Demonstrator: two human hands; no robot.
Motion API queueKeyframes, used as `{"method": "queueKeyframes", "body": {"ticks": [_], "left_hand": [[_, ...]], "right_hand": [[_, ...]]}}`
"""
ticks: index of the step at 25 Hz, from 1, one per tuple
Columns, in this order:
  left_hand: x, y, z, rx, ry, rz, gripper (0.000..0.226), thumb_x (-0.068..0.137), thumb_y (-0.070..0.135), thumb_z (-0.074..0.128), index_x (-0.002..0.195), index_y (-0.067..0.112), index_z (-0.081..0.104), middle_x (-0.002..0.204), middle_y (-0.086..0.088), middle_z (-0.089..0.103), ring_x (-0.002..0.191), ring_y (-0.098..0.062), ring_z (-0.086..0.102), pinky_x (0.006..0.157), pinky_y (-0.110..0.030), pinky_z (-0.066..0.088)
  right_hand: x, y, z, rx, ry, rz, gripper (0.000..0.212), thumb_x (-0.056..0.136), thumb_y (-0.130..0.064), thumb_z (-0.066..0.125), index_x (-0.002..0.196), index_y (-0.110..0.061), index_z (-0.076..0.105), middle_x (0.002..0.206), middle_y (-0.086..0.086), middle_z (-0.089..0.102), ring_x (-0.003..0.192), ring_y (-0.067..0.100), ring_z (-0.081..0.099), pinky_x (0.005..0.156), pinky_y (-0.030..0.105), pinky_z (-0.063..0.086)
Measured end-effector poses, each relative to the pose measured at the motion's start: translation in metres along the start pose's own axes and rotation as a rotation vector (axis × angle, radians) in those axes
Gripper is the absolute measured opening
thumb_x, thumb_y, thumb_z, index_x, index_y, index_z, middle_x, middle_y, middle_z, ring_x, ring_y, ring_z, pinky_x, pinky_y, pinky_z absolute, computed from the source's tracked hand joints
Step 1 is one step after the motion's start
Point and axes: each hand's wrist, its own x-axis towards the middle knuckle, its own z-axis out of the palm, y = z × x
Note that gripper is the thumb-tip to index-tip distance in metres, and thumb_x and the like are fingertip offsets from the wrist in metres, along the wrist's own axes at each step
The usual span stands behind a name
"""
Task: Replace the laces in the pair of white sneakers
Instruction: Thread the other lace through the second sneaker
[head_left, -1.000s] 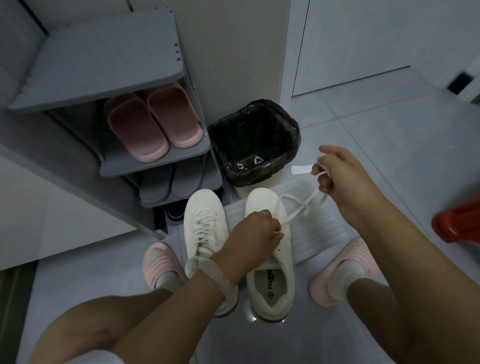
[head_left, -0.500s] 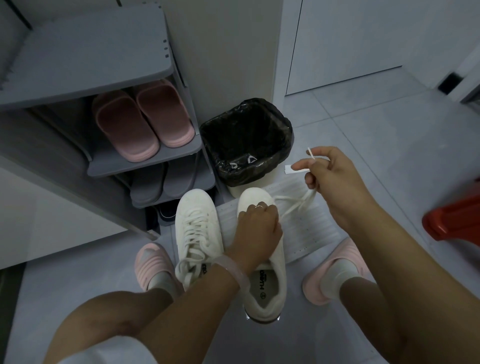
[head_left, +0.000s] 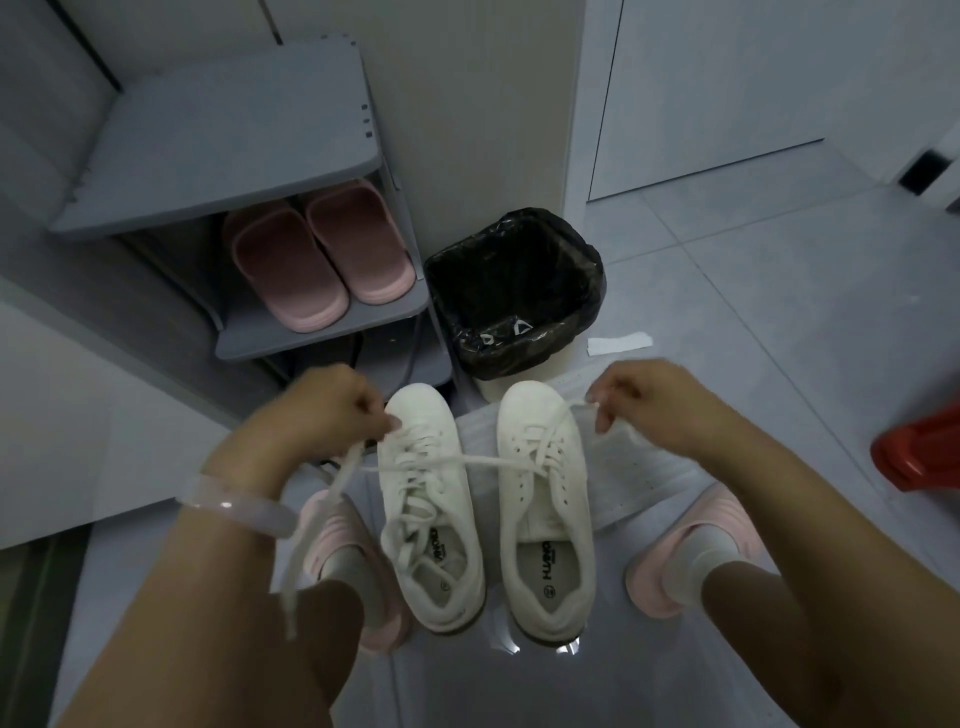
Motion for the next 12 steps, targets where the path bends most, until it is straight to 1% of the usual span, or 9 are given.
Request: {"method": "queueKeyframes", "body": {"ticks": [1,2,3,5,6,7,8,10,12], "left_hand": [[0.003,0.004,0.010,0.042,-0.042,0.018,0.025,0.084,0.030,0.065,0.065,0.015,0.060,0.064,0.002,0.053,0.063,-0.013,0.049,0.055,-0.023,0.036],[0.006,0.010,0.019,0.037,-0.017,0.044,0.020,0.084,0.031,0.064,0.073,0.015,0.062,0.068,0.003,0.053,0.069,-0.013,0.050,0.057,-0.023,0.036],[0.011,0.017,0.028,-0.004,0.027,0.066,0.017,0.084,0.031,0.064,0.083,0.014,0.064,0.074,0.002,0.054,0.075,-0.015,0.052,0.061,-0.023,0.038],[0.017,0.033,0.045,-0.052,0.115,0.136,0.019,0.085,0.031,0.063,0.096,0.015,0.065,0.090,0.000,0.057,0.089,-0.018,0.055,0.077,-0.027,0.044],[0.018,0.040,0.054,-0.030,0.150,0.186,0.020,0.086,0.030,0.061,0.098,0.016,0.065,0.097,-0.002,0.058,0.095,-0.018,0.055,0.085,-0.031,0.044],[0.018,0.048,0.062,-0.014,0.169,0.235,0.019,0.087,0.029,0.059,0.098,0.015,0.067,0.100,-0.003,0.059,0.098,-0.019,0.055,0.089,-0.035,0.044],[0.017,0.056,0.071,-0.013,0.145,0.277,0.019,0.088,0.026,0.057,0.097,0.013,0.068,0.101,-0.004,0.062,0.098,-0.019,0.056,0.089,-0.035,0.045],[0.012,0.070,0.093,-0.056,0.016,0.357,0.021,0.088,0.019,0.054,0.096,0.010,0.071,0.099,-0.007,0.068,0.092,-0.020,0.061,0.084,-0.033,0.048],[0.011,0.077,0.111,-0.096,-0.073,0.366,0.024,0.086,0.013,0.052,0.099,0.011,0.072,0.098,-0.008,0.070,0.091,-0.021,0.063,0.081,-0.032,0.050]], "right_hand": [[-0.001,0.002,0.010,-0.177,-0.128,-0.055,0.021,0.090,-0.009,0.049,0.082,-0.022,0.063,0.069,-0.012,0.064,0.068,0.004,0.053,0.062,0.007,0.039],[-0.003,0.004,0.020,-0.315,-0.216,-0.093,0.020,0.090,-0.009,0.049,0.083,-0.022,0.063,0.071,-0.012,0.063,0.072,0.004,0.054,0.068,0.010,0.041],[-0.006,0.007,0.029,-0.412,-0.263,-0.113,0.018,0.090,-0.010,0.049,0.086,-0.021,0.063,0.075,-0.011,0.063,0.074,0.005,0.054,0.073,0.016,0.044],[-0.011,0.010,0.039,-0.481,-0.276,-0.120,0.014,0.088,-0.010,0.049,0.088,-0.016,0.062,0.084,-0.005,0.066,0.077,0.009,0.054,0.076,0.024,0.046],[-0.013,0.011,0.042,-0.476,-0.271,-0.120,0.013,0.088,-0.010,0.048,0.087,-0.016,0.061,0.087,-0.003,0.068,0.077,0.011,0.055,0.076,0.026,0.047],[-0.013,0.012,0.043,-0.468,-0.265,-0.123,0.013,0.088,-0.011,0.048,0.087,-0.016,0.060,0.089,-0.002,0.069,0.078,0.012,0.056,0.076,0.027,0.047],[-0.013,0.012,0.044,-0.462,-0.256,-0.131,0.013,0.089,-0.011,0.048,0.087,-0.017,0.059,0.090,-0.001,0.069,0.079,0.013,0.056,0.076,0.028,0.048],[-0.014,0.013,0.046,-0.461,-0.219,-0.148,0.013,0.089,-0.013,0.046,0.091,-0.016,0.059,0.092,0.003,0.068,0.081,0.017,0.057,0.077,0.032,0.049],[-0.016,0.016,0.053,-0.480,-0.180,-0.158,0.016,0.091,-0.015,0.043,0.096,-0.013,0.058,0.094,0.008,0.065,0.084,0.023,0.059,0.076,0.034,0.050]]}}
